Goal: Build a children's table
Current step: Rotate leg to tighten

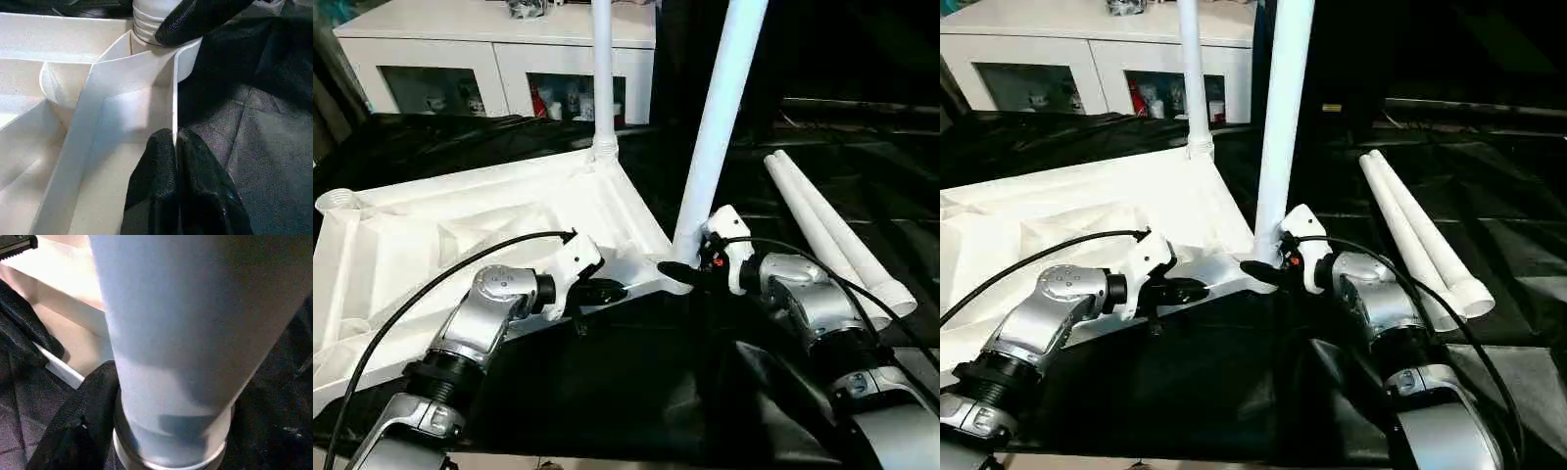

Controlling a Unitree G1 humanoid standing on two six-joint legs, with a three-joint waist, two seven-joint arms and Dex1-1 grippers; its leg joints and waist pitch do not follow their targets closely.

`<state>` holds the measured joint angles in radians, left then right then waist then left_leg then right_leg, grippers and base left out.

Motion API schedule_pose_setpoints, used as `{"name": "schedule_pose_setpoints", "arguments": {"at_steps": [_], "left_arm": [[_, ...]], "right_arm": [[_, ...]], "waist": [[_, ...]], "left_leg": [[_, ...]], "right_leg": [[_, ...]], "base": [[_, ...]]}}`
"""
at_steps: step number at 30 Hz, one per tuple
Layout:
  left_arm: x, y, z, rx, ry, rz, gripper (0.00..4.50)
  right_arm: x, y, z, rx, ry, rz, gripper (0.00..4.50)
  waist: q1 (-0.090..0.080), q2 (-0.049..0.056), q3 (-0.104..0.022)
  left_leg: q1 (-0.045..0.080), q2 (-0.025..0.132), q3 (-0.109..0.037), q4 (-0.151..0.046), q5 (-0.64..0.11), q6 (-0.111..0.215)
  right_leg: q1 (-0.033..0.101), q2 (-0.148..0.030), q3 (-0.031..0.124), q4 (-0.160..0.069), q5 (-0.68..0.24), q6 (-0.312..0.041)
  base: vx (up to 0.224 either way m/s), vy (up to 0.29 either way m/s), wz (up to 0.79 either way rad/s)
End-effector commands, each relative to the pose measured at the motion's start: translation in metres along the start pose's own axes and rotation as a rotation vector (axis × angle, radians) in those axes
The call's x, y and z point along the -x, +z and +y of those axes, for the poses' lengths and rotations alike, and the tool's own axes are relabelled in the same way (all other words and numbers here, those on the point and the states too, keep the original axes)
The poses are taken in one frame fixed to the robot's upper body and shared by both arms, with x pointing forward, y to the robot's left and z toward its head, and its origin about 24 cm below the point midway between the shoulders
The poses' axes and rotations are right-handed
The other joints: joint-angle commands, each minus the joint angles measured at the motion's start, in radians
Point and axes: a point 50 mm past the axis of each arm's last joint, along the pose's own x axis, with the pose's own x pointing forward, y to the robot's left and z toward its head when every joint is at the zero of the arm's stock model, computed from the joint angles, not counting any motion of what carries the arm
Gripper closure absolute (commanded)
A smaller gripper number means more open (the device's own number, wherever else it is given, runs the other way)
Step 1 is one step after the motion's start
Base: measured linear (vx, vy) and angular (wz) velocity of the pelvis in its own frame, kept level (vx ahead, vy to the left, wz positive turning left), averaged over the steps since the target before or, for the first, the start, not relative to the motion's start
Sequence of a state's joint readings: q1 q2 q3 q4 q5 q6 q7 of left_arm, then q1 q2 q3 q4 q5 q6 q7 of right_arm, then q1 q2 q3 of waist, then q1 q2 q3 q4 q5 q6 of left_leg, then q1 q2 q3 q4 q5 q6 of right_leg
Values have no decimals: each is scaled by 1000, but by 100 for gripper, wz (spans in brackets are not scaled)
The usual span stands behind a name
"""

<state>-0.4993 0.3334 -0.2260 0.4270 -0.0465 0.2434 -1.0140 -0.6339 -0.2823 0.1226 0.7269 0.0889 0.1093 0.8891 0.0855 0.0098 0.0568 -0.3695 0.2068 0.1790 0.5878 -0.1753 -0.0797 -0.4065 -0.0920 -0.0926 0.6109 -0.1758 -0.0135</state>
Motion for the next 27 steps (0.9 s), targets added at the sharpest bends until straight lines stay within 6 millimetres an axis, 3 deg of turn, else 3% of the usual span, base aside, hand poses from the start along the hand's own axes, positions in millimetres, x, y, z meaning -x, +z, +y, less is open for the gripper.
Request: {"name": "schedule_pose_setpoints", "arguments": {"at_steps": [1, 7, 9, 10, 11, 12, 15, 16, 21, 22, 25, 27], "left_arm": [[-1, 15, -3, -10, -14, -106, 450], [-22, 17, 14, 71, 225, -54, 450], [-33, 23, 20, 144, 335, -48, 450], [-40, 27, 21, 163, 368, -49, 450], [-53, 38, 20, 174, 408, -61, 450], [-53, 38, 20, 174, 408, -61, 450], [-66, 47, 14, 141, 401, -72, 450], [-69, 49, 12, 120, 391, -75, 450], [-74, 53, 5, 57, 329, -102, 450], [-74, 54, 4, 49, 319, -115, 450], [-73, 59, 1, 23, 283, -178, 450], [-71, 63, -1, -1, 266, -229, 450]], "right_arm": [[3, -8, -3, -46, -57, 16, 169], [-10, -28, -14, -206, -467, 70, 175], [-15, -33, -14, -297, -600, 81, 175], [-18, -35, -13, -347, -659, 79, 175], [-27, -33, -8, -409, -740, 60, 175], [-27, -33, -8, -409, -740, 60, 175], [-38, -25, -2, -397, -778, 31, 175], [-41, -23, 0, -387, -772, 21, 120], [-45, -13, 0, -402, -751, -48, 84], [-44, -12, -1, -399, -744, -62, 65], [-41, -2, -6, -330, -733, -115, 41], [-37, 4, -9, -301, -717, -148, 41]], "waist": [[-3, -11, -71], [-9, -11, -67], [-12, -13, -65], [-10, -6, -67], [-6, -8, -71], [-4, -4, -70], [-2, -6, -73], [-3, -9, -75], [-7, -13, -77], [-7, -13, -76], [-9, -12, -75], [-7, -13, -76]], "left_leg": [[9, 23, -1, -63, -183, 49], [17, 19, -3, -67, -216, 7], [15, 18, 0, -67, -220, 5], [22, 17, -1, -66, -226, -4], [24, 18, -1, -65, -228, -3], [21, 16, -1, -65, -232, -5], [16, 15, -1, -65, -215, 4], [11, 14, -1, -64, -205, 14], [-1, 13, -3, -63, -169, 38], [5, 14, 0, -62, -175, 43], [5, 14, 0, -62, -189, 49], [4, 16, 0, -61, -168, 55]], "right_leg": [[54, -53, 51, -72, -232, -210], [49, -54, 50, -84, -332, -181], [46, -53, 52, -87, -331, -173], [43, -53, 52, -89, -341, -173], [43, -53, 52, -89, -327, -171], [42, -53, 51, -90, -320, -168], [47, -53, 50, -85, -270, -166], [50, -52, 50, -83, -251, -164], [61, -53, 49, -73, -195, -171], [56, -53, 48, -77, -202, -176], [56, -54, 49, -80, -227, -182], [56, -54, 49, -75, -197, -191]], "base": [[0, 0, 0], [0, 0, 0], [0, 0, 0], [0, 0, 0], [0, 0, 0], [0, 0, 0], [0, 0, 0], [0, 0, 0], [0, 0, 0], [0, 0, 0], [0, 0, 0], [0, 0, 0]]}}
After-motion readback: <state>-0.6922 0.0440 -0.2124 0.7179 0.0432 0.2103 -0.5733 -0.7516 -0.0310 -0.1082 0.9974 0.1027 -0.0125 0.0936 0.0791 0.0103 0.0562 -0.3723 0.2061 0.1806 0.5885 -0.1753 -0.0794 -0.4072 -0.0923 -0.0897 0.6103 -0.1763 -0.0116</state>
